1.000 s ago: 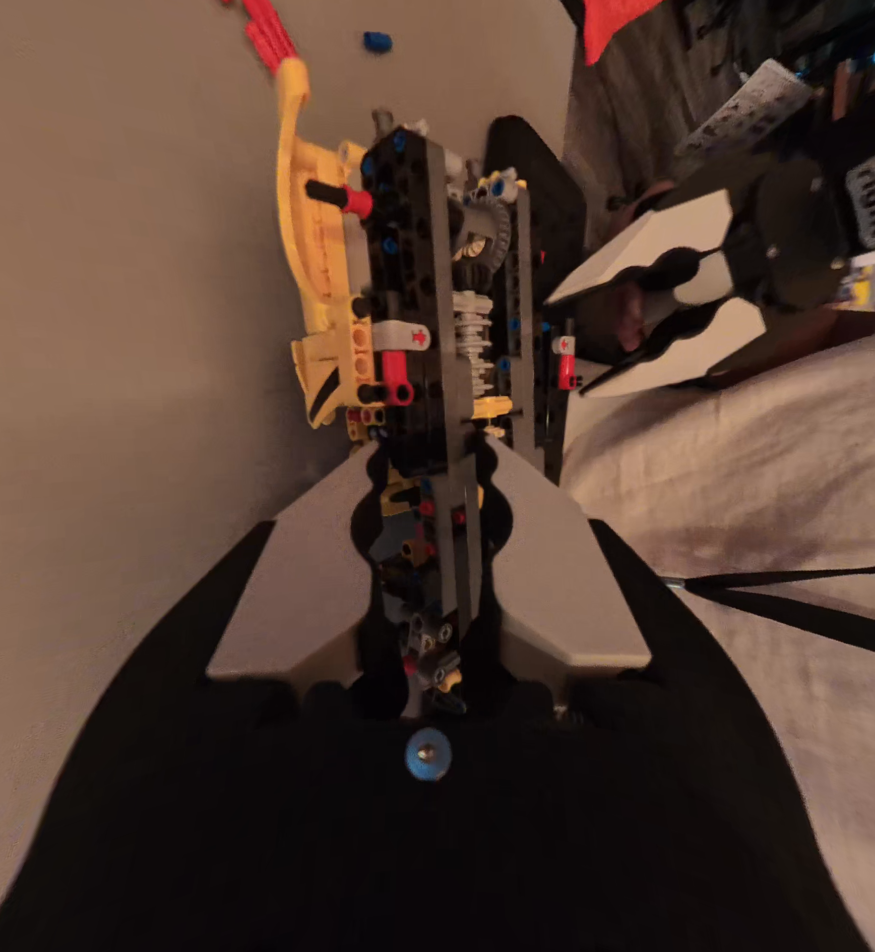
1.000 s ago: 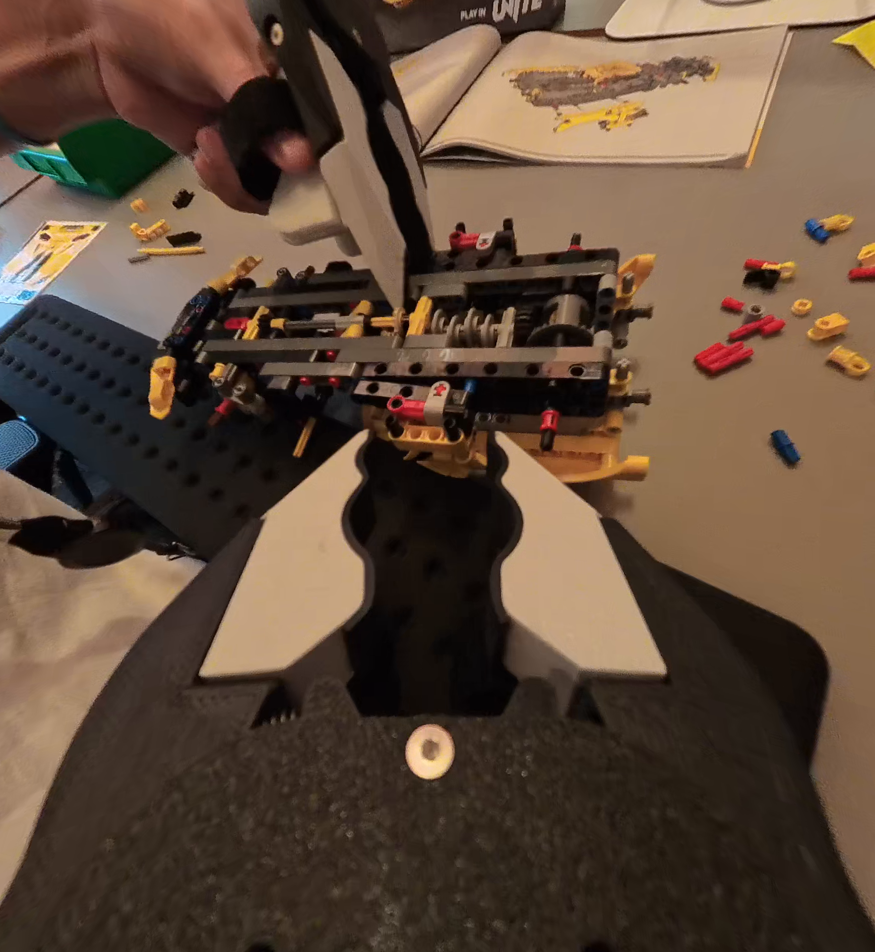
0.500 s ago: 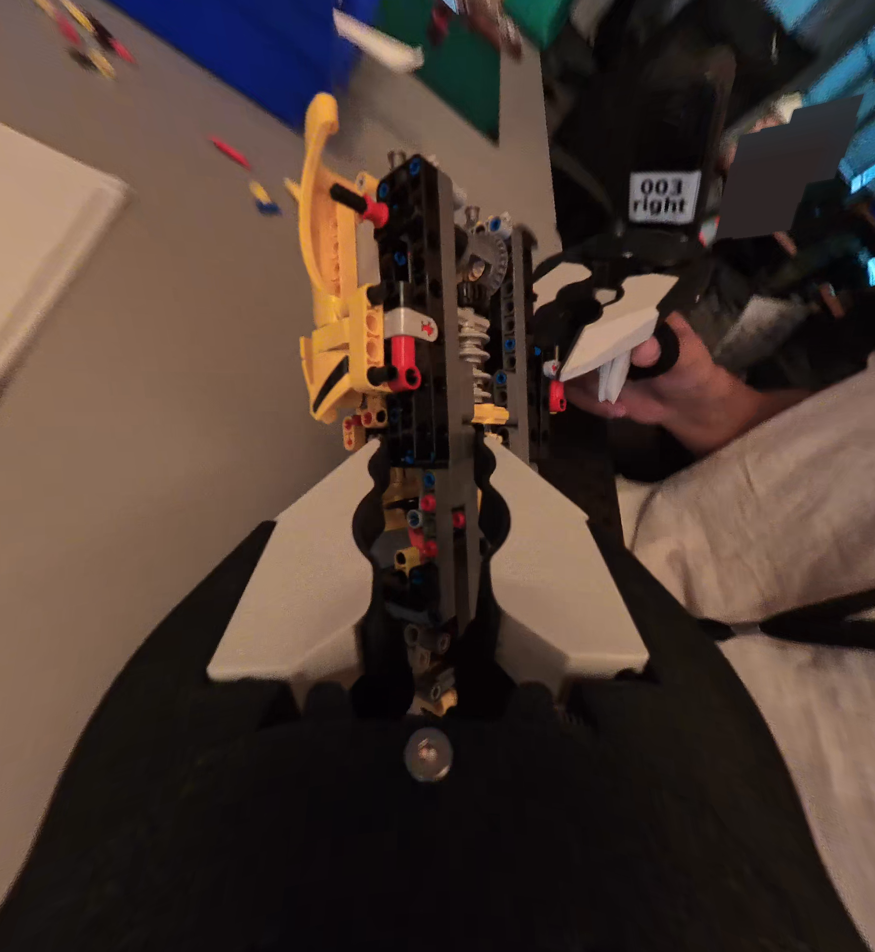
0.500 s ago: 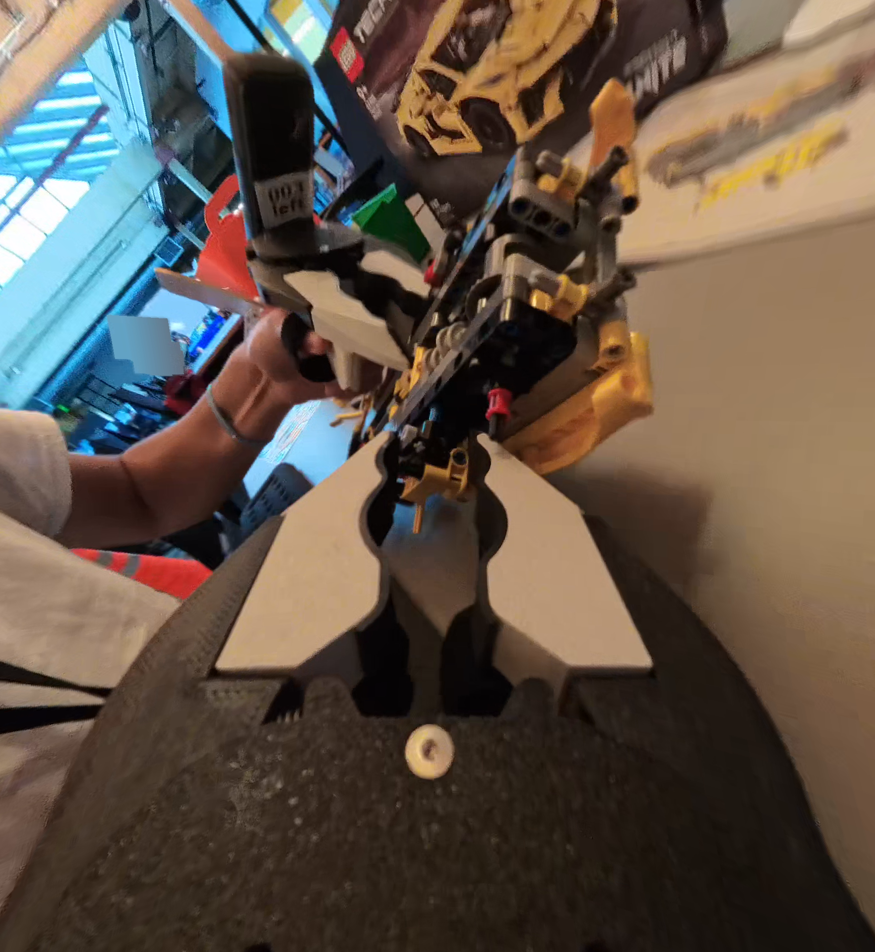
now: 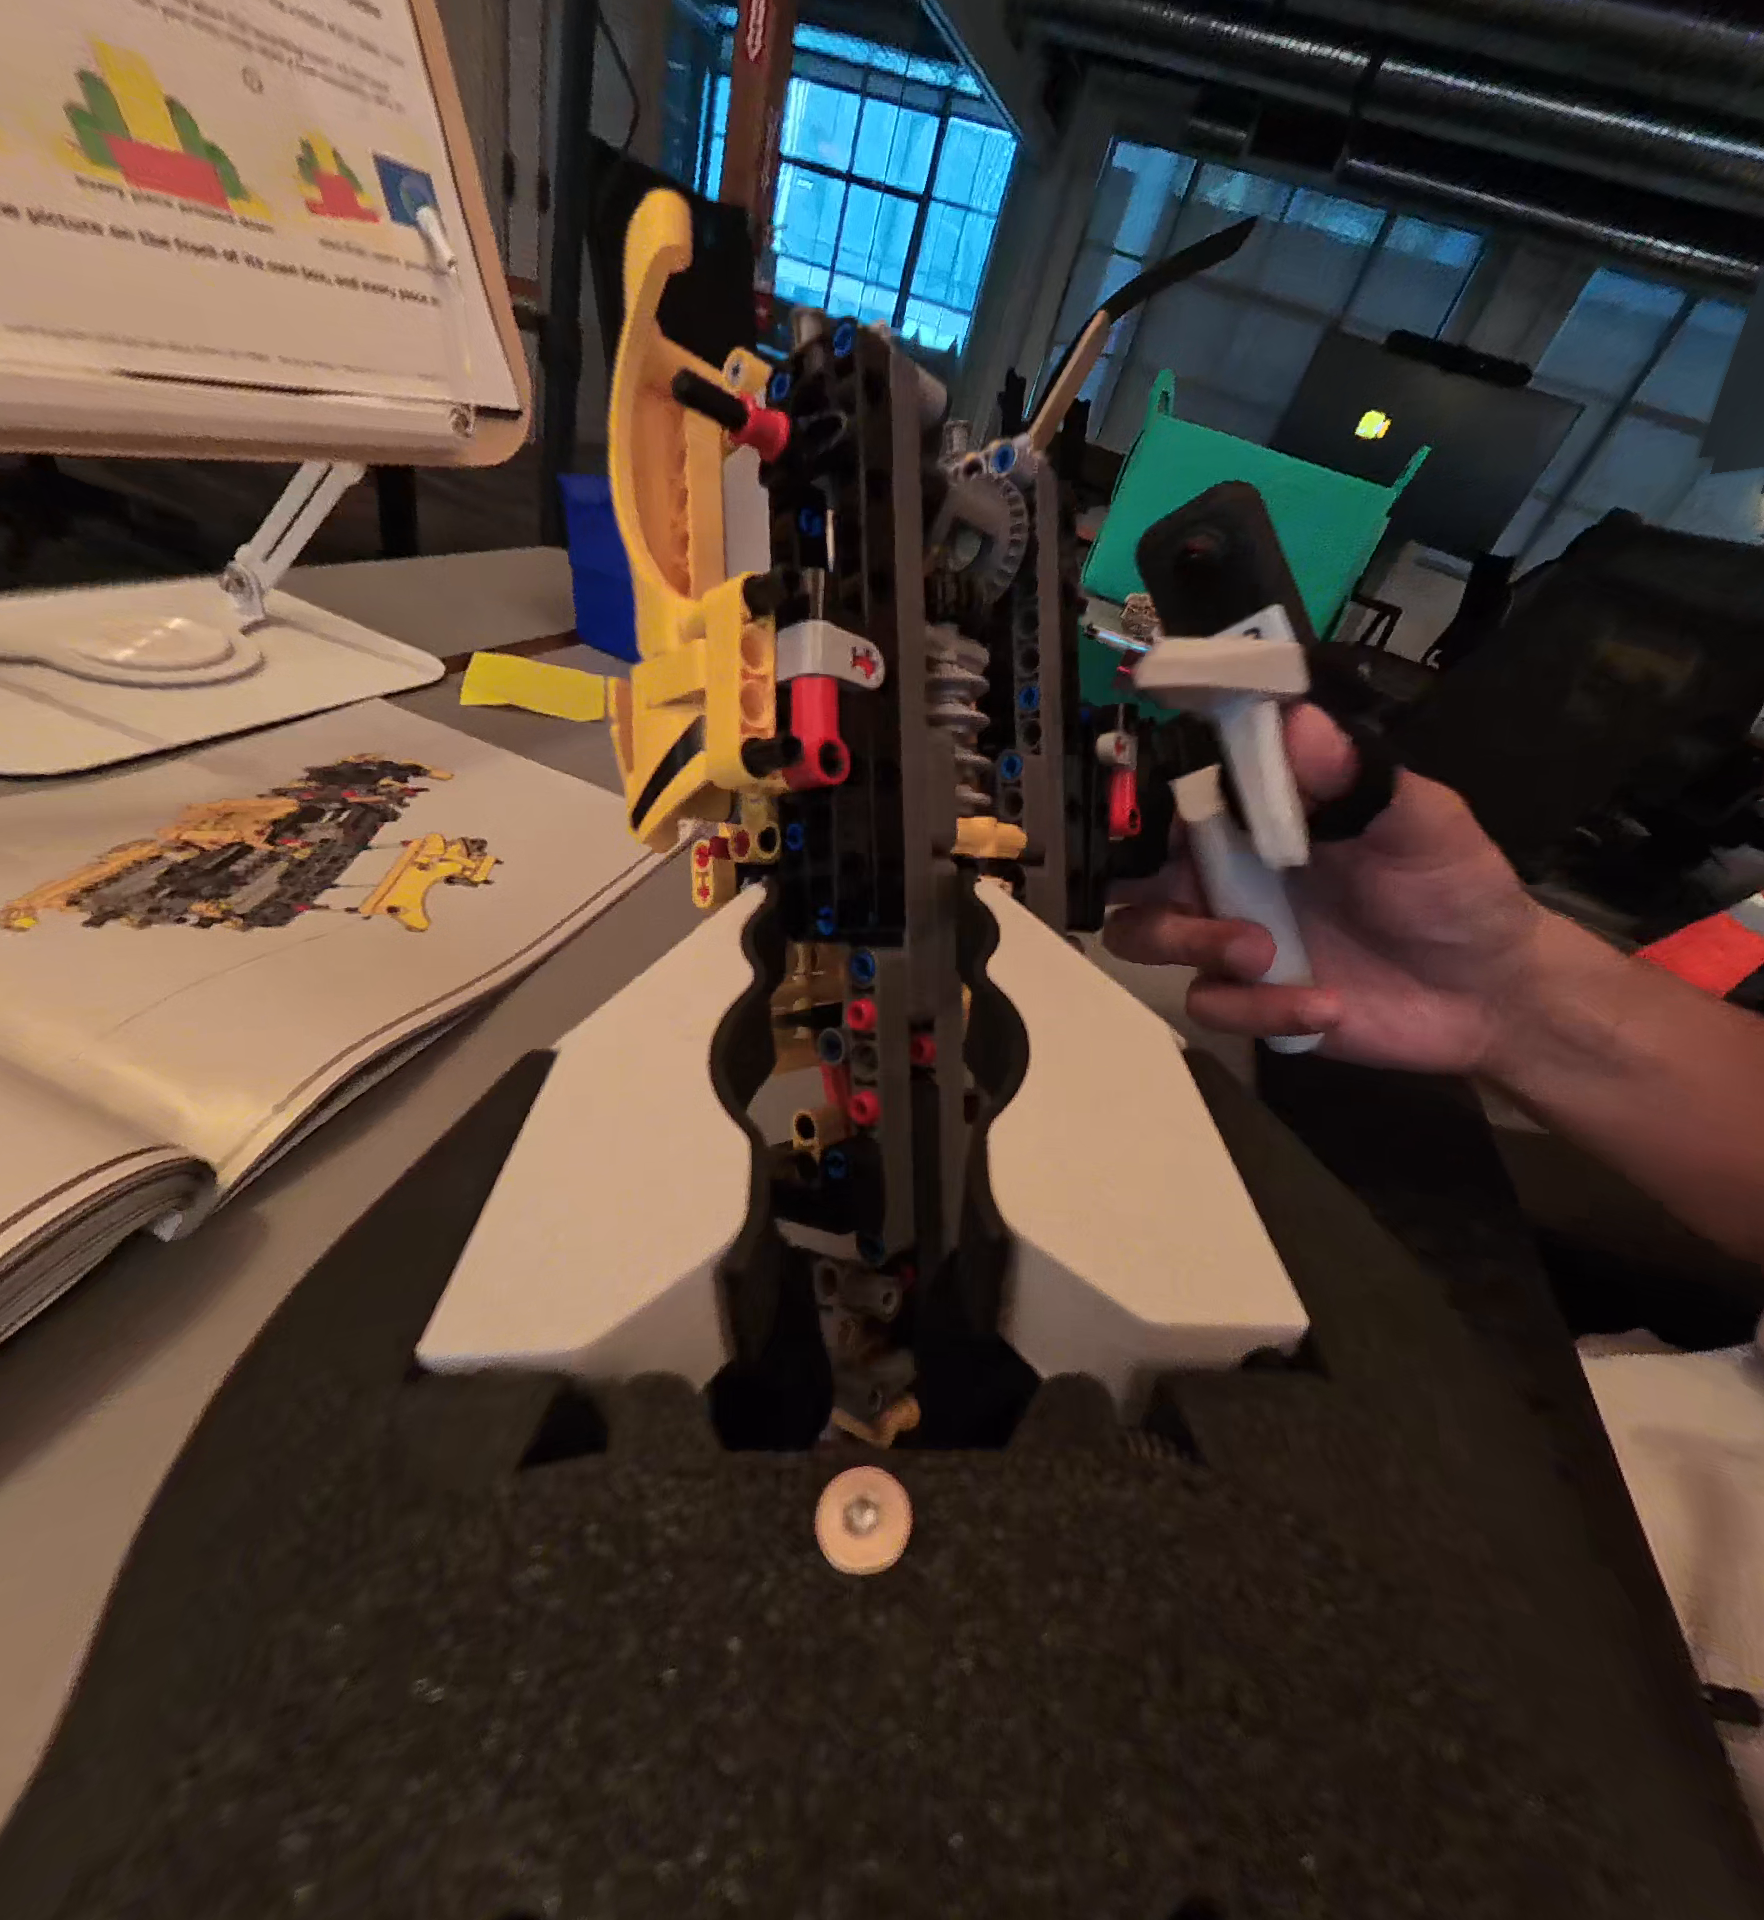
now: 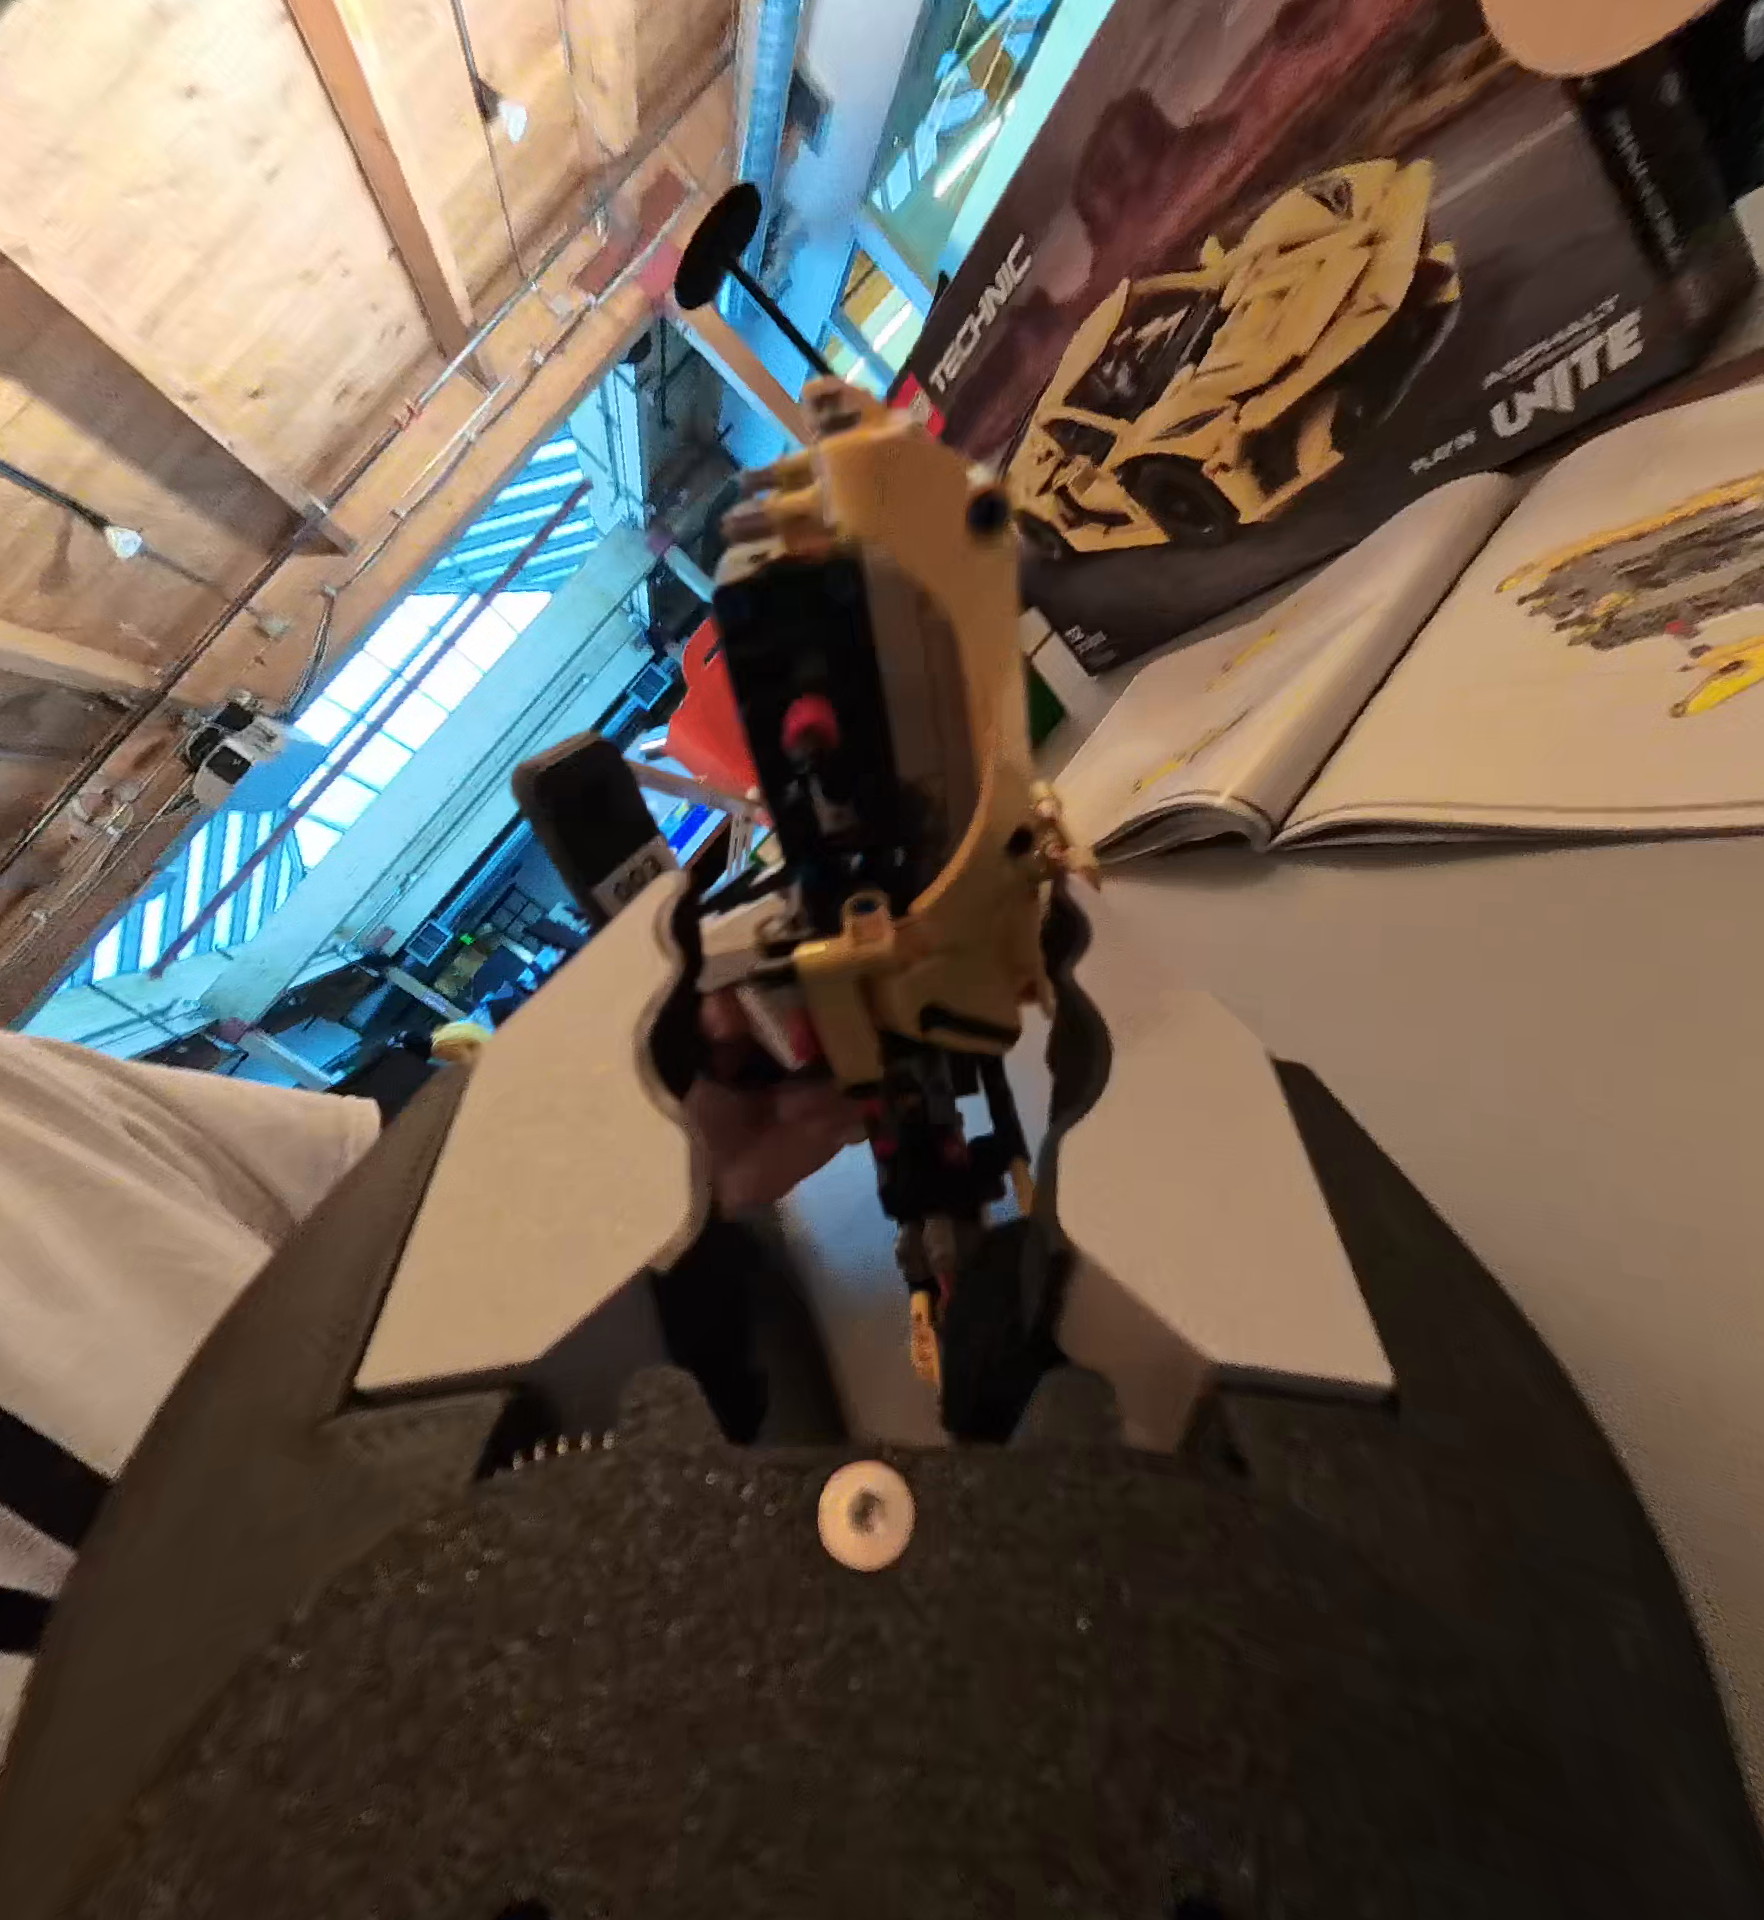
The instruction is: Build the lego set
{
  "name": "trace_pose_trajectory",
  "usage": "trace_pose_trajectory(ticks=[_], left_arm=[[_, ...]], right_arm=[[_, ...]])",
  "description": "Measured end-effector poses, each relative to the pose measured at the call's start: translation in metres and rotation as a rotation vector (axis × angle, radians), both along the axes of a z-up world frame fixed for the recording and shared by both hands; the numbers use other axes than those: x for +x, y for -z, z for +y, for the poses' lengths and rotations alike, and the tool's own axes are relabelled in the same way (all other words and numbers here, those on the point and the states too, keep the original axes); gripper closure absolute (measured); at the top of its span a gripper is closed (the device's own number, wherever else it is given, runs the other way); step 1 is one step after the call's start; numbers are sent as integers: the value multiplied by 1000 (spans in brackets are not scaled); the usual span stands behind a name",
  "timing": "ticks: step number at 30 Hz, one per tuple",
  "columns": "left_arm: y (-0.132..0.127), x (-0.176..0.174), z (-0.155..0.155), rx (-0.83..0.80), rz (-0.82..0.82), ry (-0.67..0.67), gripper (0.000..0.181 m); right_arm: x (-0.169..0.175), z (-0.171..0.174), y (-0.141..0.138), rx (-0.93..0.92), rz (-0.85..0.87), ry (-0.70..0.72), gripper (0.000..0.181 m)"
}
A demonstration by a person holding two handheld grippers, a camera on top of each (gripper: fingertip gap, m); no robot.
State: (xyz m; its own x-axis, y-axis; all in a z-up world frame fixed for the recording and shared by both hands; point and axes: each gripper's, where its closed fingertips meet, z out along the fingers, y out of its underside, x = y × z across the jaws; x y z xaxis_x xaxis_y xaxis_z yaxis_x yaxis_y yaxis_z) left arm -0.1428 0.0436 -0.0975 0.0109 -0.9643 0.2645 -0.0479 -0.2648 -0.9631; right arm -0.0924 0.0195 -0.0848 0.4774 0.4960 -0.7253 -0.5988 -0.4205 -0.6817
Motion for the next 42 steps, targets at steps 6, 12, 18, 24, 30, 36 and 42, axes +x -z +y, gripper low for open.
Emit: trace_pose_trajectory(ticks=[6, 12, 18, 24, 30, 36, 42], left_arm=[[2, 2, -4, -8, -43, -8, 149], [1, 6, -8, -18, -62, -16, 149], [1, 3, -9, -75, -101, 31, 149], [-2, 3, -16, -16, -123, 38, 149], [-2, 4, -19, 1, -111, 38, 149], [4, 8, -23, -2, -63, 63, 149], [14, 7, -12, 3, -9, 23, 149]], right_arm=[[4, -1, 2, -4, -113, 25, 129], [9, 1, -7, -10, -181, 53, 129], [2, -13, -10, 119, -140, -44, 122], [2, -18, -16, 188, -221, -19, 128], [1, -18, -19, 181, -279, 0, 128], [4, -15, -23, 141, -258, -12, 127], [12, -7, -2, 92, -188, 16, 111]])
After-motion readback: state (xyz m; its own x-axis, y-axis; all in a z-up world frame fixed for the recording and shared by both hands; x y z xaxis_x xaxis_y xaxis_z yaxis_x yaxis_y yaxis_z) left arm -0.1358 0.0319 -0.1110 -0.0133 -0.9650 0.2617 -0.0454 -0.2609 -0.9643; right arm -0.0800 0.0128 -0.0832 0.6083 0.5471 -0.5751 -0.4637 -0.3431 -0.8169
